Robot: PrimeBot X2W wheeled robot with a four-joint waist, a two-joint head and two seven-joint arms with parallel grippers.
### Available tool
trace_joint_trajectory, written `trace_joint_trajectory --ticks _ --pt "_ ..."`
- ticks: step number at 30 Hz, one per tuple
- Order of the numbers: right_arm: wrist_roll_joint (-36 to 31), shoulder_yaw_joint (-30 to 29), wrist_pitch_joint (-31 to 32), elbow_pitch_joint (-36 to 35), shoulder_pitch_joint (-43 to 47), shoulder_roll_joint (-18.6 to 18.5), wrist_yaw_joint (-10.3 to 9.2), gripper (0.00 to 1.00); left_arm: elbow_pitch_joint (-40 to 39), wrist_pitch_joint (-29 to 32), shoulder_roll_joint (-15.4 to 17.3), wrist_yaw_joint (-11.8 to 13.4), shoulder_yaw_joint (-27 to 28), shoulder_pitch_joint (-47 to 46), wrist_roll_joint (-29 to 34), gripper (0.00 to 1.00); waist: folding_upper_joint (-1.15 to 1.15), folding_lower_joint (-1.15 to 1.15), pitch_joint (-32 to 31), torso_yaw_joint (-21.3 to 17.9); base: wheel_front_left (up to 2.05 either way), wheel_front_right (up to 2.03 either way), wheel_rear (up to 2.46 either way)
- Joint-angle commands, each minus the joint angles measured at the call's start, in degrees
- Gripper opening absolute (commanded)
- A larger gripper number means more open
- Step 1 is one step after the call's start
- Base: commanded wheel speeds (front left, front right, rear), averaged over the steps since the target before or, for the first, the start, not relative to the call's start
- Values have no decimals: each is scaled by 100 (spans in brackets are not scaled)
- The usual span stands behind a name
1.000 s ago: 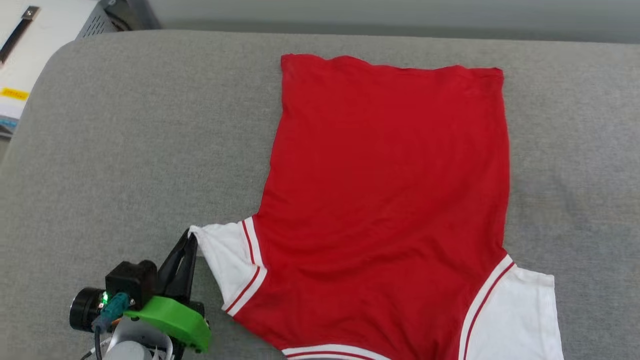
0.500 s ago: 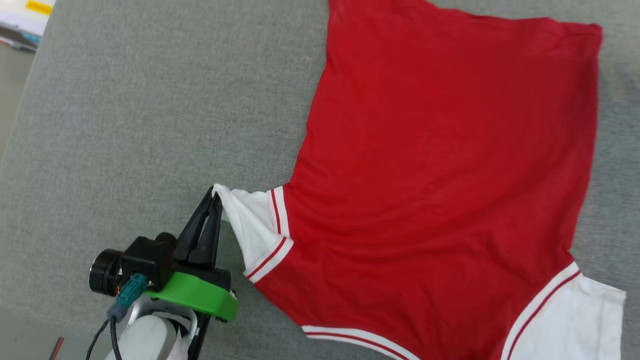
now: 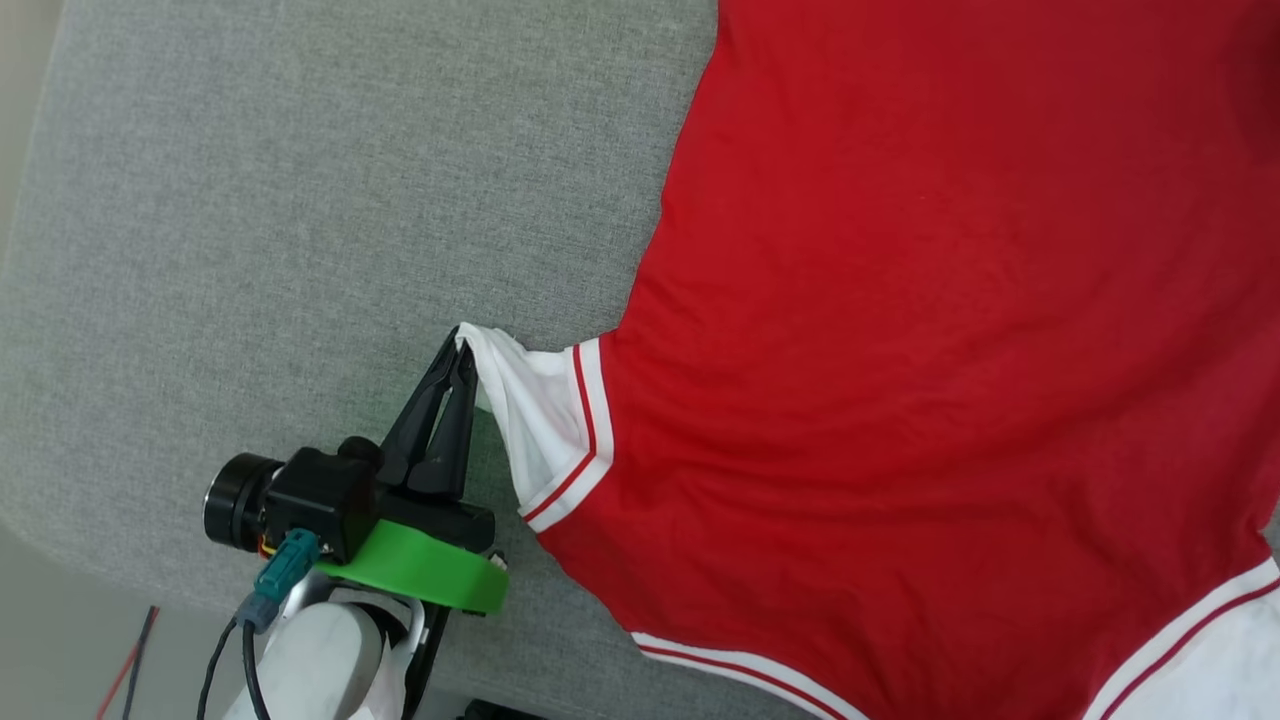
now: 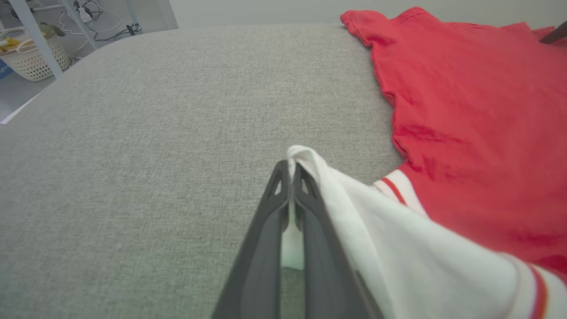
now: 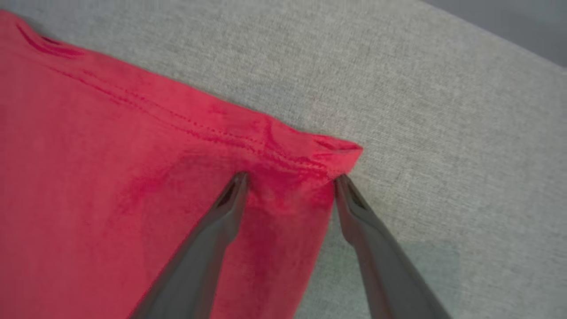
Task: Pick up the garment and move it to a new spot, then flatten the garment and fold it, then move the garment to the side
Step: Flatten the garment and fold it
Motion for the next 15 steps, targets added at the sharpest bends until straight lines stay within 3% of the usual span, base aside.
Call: trace_joint_trajectory --ticks 1,5,6,7,15 --pt "-49 110 14 197 97 43 -5 100 -17 -34 -63 -61 55 -93 44 0 0 -1 141 94 0 0 0" --pt "-52 130 -123 436 169 45 -5 100 14 -34 -138 -144 141 -85 97 0 0 -1 127 59 0 0 0" --pt "-67 136 -149 459 157 35 -5 69 27 -34 -148 -161 152 -85 106 0 0 -1 116 56 0 0 0" --pt "-74 150 -187 490 130 24 -5 0 58 -34 -164 -191 175 -88 131 0 0 -1 86 49 0 0 0" --pt "-50 384 -688 441 1 -8 -5 0 240 -34 -278 -267 367 36 241 0 0 -1 -317 -96 0 0 0"
